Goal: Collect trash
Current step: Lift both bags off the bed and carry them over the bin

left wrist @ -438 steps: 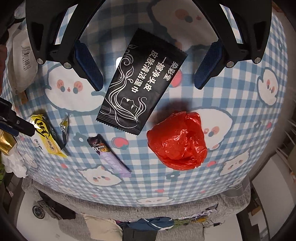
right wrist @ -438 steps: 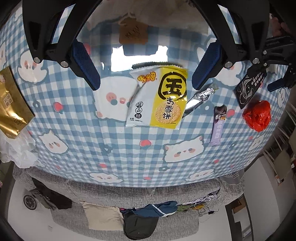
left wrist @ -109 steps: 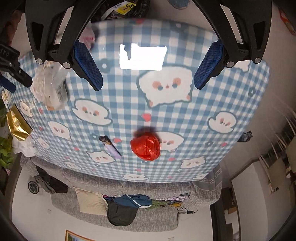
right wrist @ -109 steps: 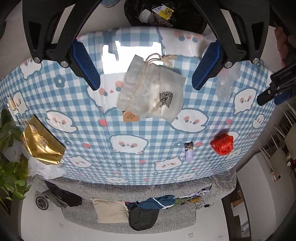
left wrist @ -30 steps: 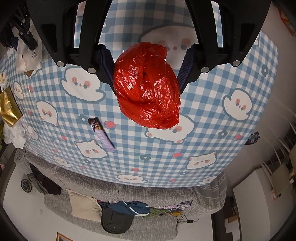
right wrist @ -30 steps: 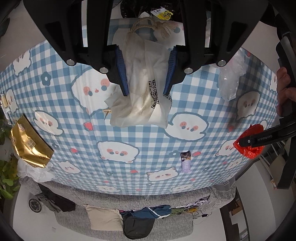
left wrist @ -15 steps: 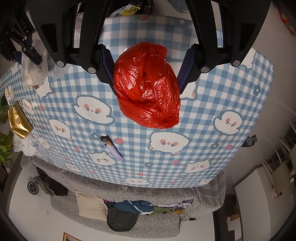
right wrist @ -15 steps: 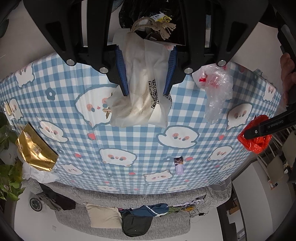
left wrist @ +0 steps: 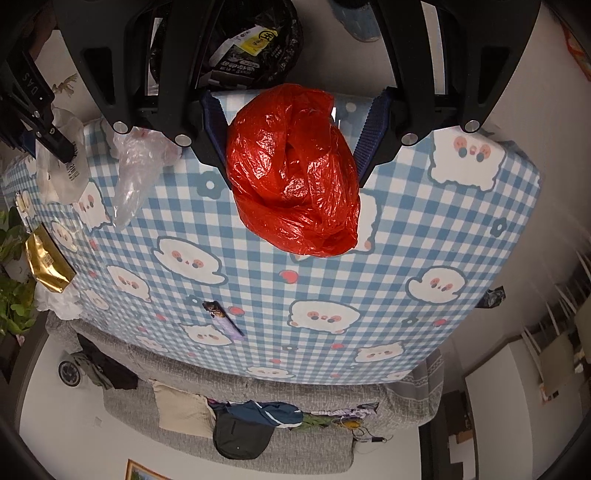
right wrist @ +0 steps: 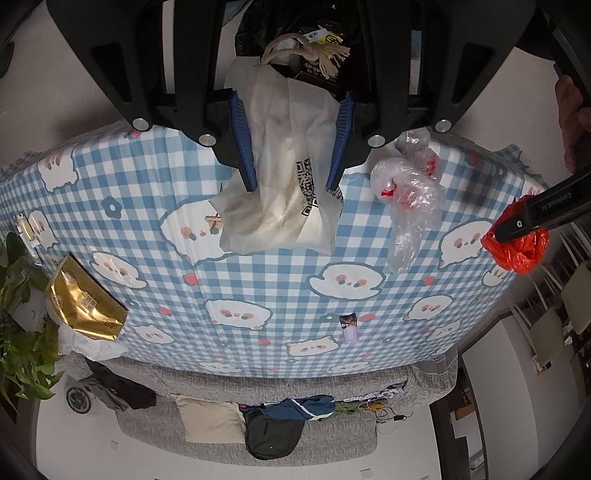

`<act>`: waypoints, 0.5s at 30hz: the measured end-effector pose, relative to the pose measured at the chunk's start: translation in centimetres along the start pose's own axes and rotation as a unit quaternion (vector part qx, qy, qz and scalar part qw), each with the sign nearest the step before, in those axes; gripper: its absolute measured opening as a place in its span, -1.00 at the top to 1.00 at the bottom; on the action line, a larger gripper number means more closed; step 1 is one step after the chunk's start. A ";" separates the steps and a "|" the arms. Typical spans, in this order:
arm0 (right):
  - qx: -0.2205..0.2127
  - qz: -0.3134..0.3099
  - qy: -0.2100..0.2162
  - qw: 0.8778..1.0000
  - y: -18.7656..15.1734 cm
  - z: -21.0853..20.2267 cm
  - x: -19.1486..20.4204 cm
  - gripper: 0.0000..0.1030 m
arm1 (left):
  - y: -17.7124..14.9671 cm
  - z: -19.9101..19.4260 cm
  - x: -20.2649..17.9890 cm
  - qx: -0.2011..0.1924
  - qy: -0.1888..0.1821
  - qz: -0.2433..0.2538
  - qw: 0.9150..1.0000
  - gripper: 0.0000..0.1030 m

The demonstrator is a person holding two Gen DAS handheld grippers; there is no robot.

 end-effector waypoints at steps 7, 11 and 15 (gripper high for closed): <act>-0.009 -0.006 0.000 1.000 -0.9 -1.2 0.7 0.28 | -2.2 -1.8 0.8 -0.005 -0.003 0.000 1.000 -0.16; -0.009 -0.003 0.000 1.000 -1.6 -1.7 0.9 0.28 | -3.6 -2.6 1.1 -0.004 -0.006 0.003 1.000 -0.16; -0.017 0.004 0.002 1.000 -2.2 -2.7 0.8 0.28 | -5.1 -3.6 1.4 -0.009 -0.012 0.003 1.000 -0.16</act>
Point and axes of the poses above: each gripper's, at about its wrist camera, not at the fingertips, and z roughly the way its jaws point, x to its left, y to its top, the point moved 1 cm from there along z, roughly the way its jaws point, and after that the axes turned 13 degrees about -z, right-handed, at the moved point
